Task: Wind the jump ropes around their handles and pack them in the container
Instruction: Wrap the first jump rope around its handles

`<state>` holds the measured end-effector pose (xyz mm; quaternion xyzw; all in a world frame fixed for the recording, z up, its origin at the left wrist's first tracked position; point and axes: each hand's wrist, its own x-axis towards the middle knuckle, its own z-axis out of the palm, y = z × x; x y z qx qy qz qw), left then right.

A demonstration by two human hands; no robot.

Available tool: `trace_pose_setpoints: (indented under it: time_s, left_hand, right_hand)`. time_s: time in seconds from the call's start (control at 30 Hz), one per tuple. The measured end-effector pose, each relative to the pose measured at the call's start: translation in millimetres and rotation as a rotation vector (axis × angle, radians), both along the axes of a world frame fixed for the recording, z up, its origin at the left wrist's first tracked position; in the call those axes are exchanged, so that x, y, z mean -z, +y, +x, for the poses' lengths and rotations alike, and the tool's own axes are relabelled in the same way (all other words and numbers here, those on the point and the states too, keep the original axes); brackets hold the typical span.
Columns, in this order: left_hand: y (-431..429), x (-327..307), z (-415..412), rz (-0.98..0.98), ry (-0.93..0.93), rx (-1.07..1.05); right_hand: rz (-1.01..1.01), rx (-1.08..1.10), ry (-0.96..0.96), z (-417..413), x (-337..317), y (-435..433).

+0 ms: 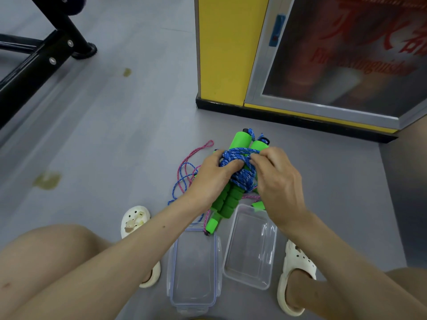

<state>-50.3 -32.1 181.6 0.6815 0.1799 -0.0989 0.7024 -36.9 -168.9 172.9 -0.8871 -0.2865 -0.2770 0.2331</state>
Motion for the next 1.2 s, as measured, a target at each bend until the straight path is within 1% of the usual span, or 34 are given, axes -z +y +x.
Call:
trace_pose_setpoints:
  time_s: [0.07, 0.13, 0.23, 0.4, 0.5, 0.53, 0.63, 0.73, 0.87, 1.0, 1.2]
  left_hand:
    - [0.7, 1.8, -0.6, 0.045, 0.009, 0.005]
    - [1.4, 4.3, -1.8, 0.094, 0.027, 0.017]
    - [3.7, 5.8, -3.5, 0.146, 0.032, 0.025]
    - [4.5, 4.9, -5.2, 0.302, -0.003, 0.064]
    - [-1.7, 4.4, -7.4, 0.404, 0.002, 0.079]
    - [-3.7, 4.6, -8.2, 0.429, 0.006, 0.082]
    - [-8.0, 3.1, -9.5, 0.454, 0.023, 0.078]
    - [-10.2, 0.6, -8.0, 0.517, 0.006, 0.105]
    - [-12.3, 0.6, -7.6, 0.549, 0.009, 0.109]
    - [-16.9, 0.3, -9.5, 0.608, 0.03, 0.097]
    - [-16.1, -3.5, -5.0, 0.55, 0.035, 0.06]
  right_hand:
    - [-0.11, 0.005, -0.053, -1.0, 2.3, -0.7]
    - [-0.192, 0.005, -0.065, -1.4, 5.2, -1.3]
    - [-0.242, 0.006, -0.041, -1.8, 11.1, 1.0]
    - [-0.178, 0.003, -0.019, -2.6, 5.4, 7.8]
    - [-0.102, 0.068, 0.089, -2.1, 5.1, 7.1]
    - [-0.105, 0.084, 0.103, -2.5, 6.0, 6.5]
    - [-0.201, 0.085, 0.066, -5.2, 8.0, 6.5]
    - [-0.213, 0.13, 0.135, -4.2, 5.7, 8.2]
    - [-0.262, 0.147, 0.172, -3.9, 15.7, 6.9]
    - [-0.197, 0.146, 0.275, -3.1, 19.9, 6.7]
    - [-0.144, 0.112, 0.205, 0.5, 14.6, 7.3]
